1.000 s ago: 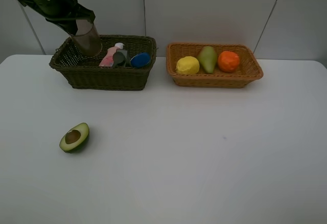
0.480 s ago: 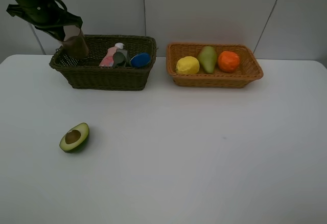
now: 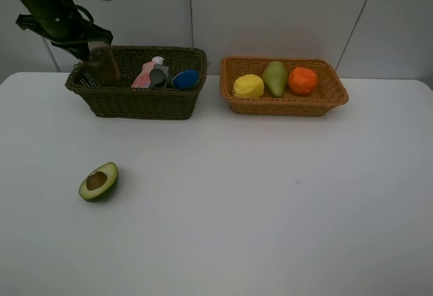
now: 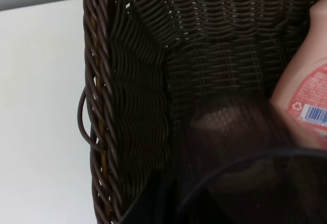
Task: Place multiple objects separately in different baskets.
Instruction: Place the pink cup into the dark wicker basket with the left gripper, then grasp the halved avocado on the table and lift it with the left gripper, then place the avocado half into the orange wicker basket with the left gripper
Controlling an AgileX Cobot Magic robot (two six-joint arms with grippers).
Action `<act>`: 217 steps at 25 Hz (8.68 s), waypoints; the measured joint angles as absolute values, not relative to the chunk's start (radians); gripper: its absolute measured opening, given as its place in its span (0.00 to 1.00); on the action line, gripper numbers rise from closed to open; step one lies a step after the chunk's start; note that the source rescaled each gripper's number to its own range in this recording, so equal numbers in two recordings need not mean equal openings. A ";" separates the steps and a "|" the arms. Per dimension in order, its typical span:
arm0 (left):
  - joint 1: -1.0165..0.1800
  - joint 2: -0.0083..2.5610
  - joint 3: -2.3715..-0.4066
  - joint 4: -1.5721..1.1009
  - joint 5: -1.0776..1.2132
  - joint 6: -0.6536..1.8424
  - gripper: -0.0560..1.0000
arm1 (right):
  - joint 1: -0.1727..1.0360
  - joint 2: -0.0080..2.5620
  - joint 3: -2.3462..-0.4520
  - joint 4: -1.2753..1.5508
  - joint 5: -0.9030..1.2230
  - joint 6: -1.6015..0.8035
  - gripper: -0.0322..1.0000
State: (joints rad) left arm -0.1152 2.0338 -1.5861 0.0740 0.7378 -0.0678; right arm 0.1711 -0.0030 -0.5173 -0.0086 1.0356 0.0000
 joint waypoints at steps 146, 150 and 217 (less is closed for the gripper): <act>-0.250 1.878 -0.790 -0.373 0.521 0.134 0.93 | 0.171 -0.003 -0.517 -0.009 1.036 0.000 1.00; -0.250 1.881 -0.790 -0.373 0.520 0.134 0.72 | 0.171 -0.003 -0.517 -0.009 1.036 0.000 1.00; -0.609 2.069 -1.732 -0.304 0.925 0.008 0.63 | 0.171 -0.003 -0.517 -0.009 1.036 0.000 1.00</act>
